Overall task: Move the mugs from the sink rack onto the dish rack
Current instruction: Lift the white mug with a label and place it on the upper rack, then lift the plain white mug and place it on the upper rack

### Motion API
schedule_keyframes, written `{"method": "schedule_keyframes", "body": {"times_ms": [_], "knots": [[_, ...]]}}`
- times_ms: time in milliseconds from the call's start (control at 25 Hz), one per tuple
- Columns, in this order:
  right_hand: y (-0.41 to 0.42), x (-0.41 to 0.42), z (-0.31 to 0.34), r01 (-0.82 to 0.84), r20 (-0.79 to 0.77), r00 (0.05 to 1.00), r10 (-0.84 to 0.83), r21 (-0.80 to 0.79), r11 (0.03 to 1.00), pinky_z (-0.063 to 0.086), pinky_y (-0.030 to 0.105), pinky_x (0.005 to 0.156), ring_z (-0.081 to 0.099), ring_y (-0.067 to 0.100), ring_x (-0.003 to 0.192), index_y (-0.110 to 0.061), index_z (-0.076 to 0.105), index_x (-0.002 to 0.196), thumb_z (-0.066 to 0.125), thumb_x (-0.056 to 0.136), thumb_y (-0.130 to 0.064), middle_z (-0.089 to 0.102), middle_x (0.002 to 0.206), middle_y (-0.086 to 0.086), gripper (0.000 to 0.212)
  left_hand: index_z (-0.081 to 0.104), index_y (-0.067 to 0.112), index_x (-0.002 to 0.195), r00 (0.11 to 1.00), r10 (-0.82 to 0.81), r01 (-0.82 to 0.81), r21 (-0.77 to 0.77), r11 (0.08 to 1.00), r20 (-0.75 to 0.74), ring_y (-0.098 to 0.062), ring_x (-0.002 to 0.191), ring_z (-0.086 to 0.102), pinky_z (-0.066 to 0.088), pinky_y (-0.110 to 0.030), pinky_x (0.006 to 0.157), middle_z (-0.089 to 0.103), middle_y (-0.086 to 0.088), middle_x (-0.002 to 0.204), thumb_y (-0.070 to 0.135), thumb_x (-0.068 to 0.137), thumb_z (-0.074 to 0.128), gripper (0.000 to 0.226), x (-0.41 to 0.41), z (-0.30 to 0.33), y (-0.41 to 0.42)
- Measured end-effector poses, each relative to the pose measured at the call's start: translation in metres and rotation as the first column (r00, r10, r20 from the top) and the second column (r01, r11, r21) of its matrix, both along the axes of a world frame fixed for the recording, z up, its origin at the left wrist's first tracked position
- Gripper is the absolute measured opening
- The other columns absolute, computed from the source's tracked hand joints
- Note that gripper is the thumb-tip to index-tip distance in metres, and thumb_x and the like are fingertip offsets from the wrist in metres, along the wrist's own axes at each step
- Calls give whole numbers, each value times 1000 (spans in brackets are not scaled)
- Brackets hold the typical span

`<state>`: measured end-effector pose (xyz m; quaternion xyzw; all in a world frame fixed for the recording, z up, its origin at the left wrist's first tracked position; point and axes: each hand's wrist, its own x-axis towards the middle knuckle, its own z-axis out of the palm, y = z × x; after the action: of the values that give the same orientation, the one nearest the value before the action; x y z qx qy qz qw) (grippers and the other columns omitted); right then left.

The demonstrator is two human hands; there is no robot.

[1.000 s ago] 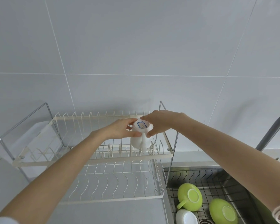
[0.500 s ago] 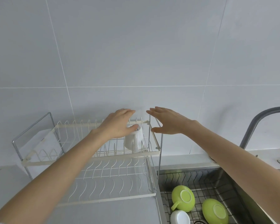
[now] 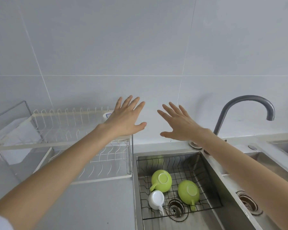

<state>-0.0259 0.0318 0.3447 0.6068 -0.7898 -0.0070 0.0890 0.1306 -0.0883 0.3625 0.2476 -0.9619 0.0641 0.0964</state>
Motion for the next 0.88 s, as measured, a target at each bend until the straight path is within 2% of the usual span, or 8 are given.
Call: {"method": "schedule_keyframes", "body": {"times_ms": [240, 440, 880], "knots": [[35, -35, -32, -8, 68, 998, 3, 71, 997, -7, 41, 119, -12, 25, 146, -20, 3, 148, 48, 89, -45, -5, 159, 7, 78, 4, 17, 146, 1000, -20, 19, 42, 999, 21, -24, 146, -8, -7, -43, 119, -1, -7, 158, 46, 91, 36, 70, -34, -31, 38], [51, -55, -74, -37, 176, 984, 16, 118, 992, -5, 40, 120, -9, 24, 147, -19, 6, 148, 48, 90, -40, -2, 159, 8, 75, 5, 17, 146, 995, 1, -15, 138, 990, 102, -24, 146, -6, -5, -43, 119, -1, -7, 158, 44, 91, 38, 70, -53, -80, 60], [50, -82, -170, -85, 423, 906, -3, 188, 978, 13, 34, 119, 9, 22, 147, -16, 14, 148, 54, 89, -27, 13, 158, 7, 72, 4, 15, 146, 963, 66, -154, 329, 932, 263, -26, 146, -1, 5, -42, 119, -2, -11, 158, 42, 89, 44, 74, -71, -178, 64]]}}
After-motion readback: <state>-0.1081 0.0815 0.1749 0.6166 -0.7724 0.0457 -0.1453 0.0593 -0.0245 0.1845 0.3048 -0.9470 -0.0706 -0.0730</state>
